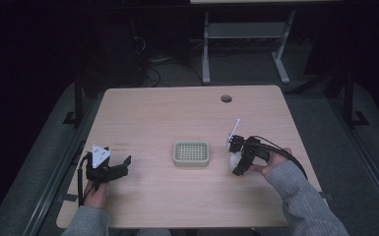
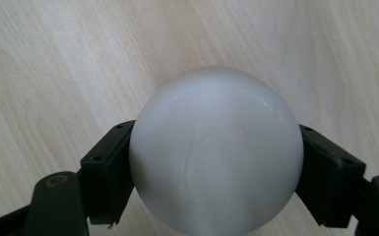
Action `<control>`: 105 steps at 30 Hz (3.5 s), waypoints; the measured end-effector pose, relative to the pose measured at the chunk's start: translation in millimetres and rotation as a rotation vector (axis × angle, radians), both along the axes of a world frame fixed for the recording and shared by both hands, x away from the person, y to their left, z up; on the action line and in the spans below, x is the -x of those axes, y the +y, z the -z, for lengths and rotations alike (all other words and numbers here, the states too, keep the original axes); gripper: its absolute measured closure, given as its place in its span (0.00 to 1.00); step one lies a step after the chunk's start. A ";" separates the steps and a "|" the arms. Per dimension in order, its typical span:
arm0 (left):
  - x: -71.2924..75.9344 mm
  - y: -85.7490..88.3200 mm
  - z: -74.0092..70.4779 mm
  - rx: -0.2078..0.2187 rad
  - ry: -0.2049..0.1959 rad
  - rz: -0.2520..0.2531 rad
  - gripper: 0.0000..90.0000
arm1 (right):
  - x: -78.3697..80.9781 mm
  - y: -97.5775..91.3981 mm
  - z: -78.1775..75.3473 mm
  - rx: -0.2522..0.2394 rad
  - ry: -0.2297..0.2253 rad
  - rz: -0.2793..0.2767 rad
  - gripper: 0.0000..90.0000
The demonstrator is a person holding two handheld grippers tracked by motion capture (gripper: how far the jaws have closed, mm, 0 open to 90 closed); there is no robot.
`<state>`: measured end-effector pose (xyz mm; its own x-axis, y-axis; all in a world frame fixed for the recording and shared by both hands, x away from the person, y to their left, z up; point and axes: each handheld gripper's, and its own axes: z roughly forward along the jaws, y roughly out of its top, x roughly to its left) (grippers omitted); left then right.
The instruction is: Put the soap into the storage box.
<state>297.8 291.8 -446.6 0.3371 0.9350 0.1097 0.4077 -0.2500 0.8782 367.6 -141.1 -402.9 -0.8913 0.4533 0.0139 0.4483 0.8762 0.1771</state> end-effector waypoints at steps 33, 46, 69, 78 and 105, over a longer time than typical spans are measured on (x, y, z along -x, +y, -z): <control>-0.8 1.4 0.0 0.002 0.003 -0.004 0.14 | -23.5 47.3 -23.3 -0.009 -0.017 -0.082 0.26; -0.7 1.8 -0.3 0.006 0.000 -0.006 0.14 | -28.9 62.0 -27.1 -0.026 -0.020 -0.106 0.26; -0.8 2.2 -0.5 0.009 -0.002 -0.006 0.14 | -38.5 84.3 -30.5 -0.030 -0.019 -0.141 0.26; -0.8 1.7 -0.4 0.015 -0.005 -0.007 0.14 | -41.6 91.2 -31.2 -0.047 -0.018 -0.148 0.26; -1.2 3.1 -0.8 0.018 -0.009 -0.011 0.14 | -51.1 126.4 -27.0 -0.039 -0.025 -0.192 0.26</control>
<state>299.1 294.9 -445.8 0.3263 0.9404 0.0961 0.4022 -0.2302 0.8862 418.8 -14.7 -376.0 -0.9617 0.2742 0.0051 0.2685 0.9376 0.2210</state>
